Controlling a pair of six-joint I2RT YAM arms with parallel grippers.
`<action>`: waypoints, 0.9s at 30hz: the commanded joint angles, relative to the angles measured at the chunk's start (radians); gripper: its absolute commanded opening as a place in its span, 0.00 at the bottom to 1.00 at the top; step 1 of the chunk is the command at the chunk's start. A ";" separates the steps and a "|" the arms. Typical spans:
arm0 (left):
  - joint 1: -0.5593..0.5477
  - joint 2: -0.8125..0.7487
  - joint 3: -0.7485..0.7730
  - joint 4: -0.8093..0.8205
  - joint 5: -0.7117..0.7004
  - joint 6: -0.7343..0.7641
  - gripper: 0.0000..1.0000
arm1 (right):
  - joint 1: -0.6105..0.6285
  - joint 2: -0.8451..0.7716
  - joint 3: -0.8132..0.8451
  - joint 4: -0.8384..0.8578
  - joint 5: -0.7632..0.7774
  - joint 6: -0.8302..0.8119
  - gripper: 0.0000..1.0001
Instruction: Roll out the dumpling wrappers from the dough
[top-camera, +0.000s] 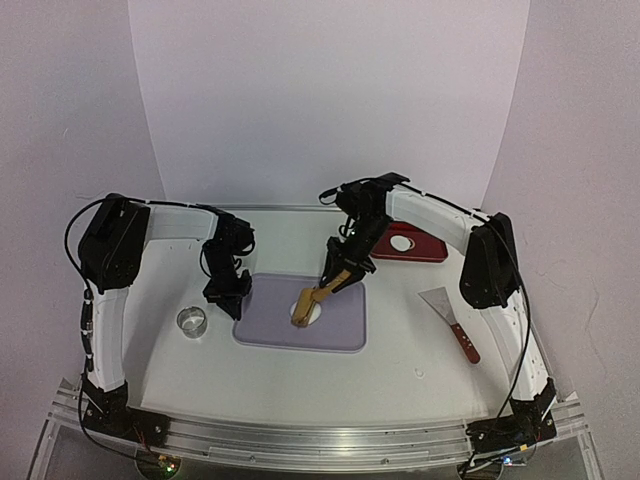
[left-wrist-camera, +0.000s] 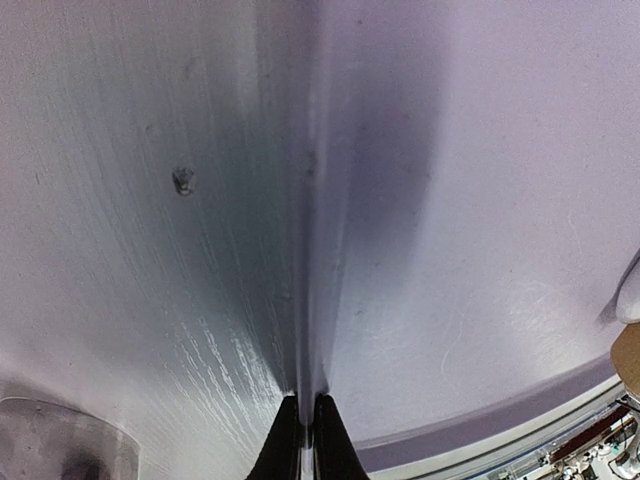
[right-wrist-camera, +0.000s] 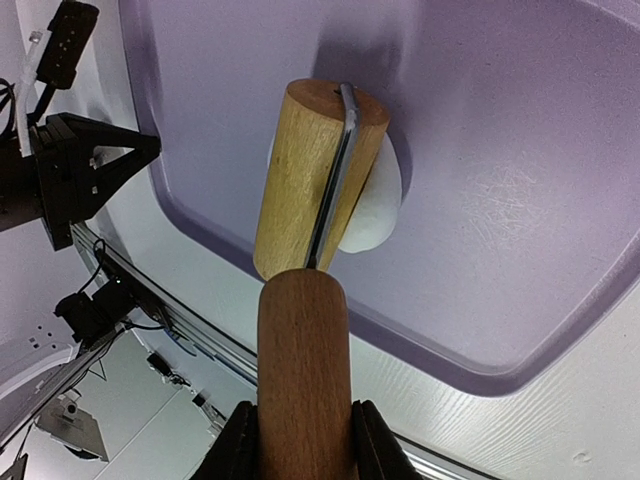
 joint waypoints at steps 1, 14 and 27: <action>-0.021 0.055 0.011 0.063 0.023 0.023 0.00 | 0.049 0.313 -0.103 0.040 0.356 0.088 0.00; -0.020 0.038 -0.008 0.070 0.029 0.024 0.00 | 0.060 0.377 -0.080 0.042 0.464 0.152 0.00; -0.022 0.020 -0.031 0.089 0.051 0.008 0.00 | 0.088 0.423 -0.044 0.024 0.666 0.236 0.00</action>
